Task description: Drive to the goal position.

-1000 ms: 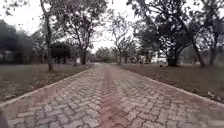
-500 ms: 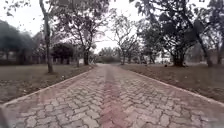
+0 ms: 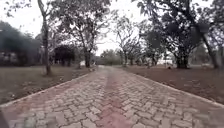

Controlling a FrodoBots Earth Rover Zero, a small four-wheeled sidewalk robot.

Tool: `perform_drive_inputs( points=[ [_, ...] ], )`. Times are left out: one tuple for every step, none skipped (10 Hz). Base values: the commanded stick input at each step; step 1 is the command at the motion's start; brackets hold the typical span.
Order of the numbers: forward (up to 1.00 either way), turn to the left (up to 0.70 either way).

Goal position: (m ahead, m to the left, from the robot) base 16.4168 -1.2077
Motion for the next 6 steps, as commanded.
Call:
perform_drive_inputs(
  points=[
    [0.7, 0.13],
    [0.7, 0.11],
    [0.7, 0.08],
    [0.7, 0.04],
    [0.7, 0.03],
    [0.7, 0.02]
  ],
)
